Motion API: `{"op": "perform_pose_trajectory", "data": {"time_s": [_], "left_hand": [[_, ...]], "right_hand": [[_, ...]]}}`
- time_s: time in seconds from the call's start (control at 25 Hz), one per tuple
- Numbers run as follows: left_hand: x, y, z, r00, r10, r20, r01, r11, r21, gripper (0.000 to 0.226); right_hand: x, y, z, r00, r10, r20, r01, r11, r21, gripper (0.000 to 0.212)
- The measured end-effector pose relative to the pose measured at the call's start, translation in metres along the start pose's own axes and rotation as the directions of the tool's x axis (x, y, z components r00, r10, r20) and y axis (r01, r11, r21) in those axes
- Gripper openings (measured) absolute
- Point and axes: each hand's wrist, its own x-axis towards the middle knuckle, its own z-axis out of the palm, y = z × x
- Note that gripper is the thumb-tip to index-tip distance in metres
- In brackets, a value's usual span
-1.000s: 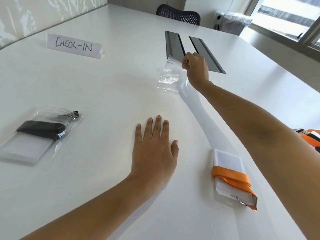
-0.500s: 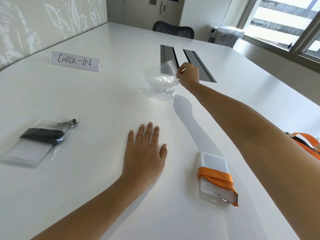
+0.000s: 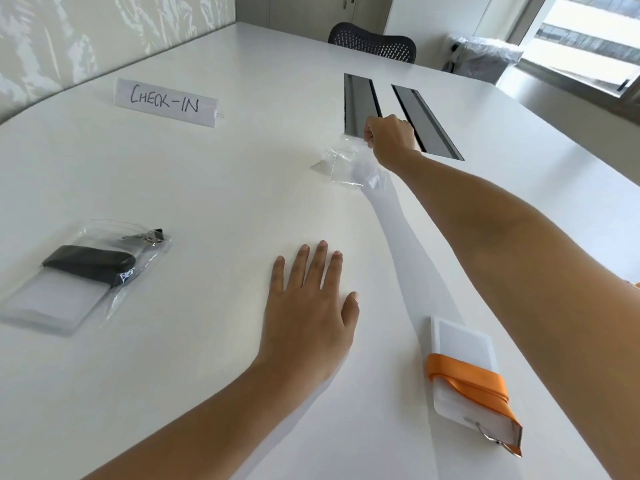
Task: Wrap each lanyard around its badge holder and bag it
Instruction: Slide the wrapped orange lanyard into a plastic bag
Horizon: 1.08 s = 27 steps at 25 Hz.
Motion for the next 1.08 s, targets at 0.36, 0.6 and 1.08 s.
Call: {"op": "perform_pose_trajectory", "data": {"time_s": [0.36, 0.6, 1.08], "left_hand": [[-0.001, -0.001, 0.003, 1.000, -0.001, -0.021, 0.001, 1.000, -0.003, 0.059], [0.000, -0.002, 0.005, 0.999, -0.008, -0.040, 0.007, 1.000, -0.019, 0.059], [0.009, -0.003, -0.009, 0.983, 0.020, -0.181, -0.059, 0.976, -0.210, 0.082]], "right_hand": [[-0.005, 0.005, -0.005, 0.996, -0.014, -0.088, 0.010, 0.999, -0.051, 0.041], [-0.033, 0.008, -0.036, 0.958, 0.019, -0.285, 0.030, 0.985, 0.168, 0.017], [-0.190, 0.025, -0.128, 0.960, 0.246, -0.136, -0.061, 0.655, 0.753, 0.010]]}}
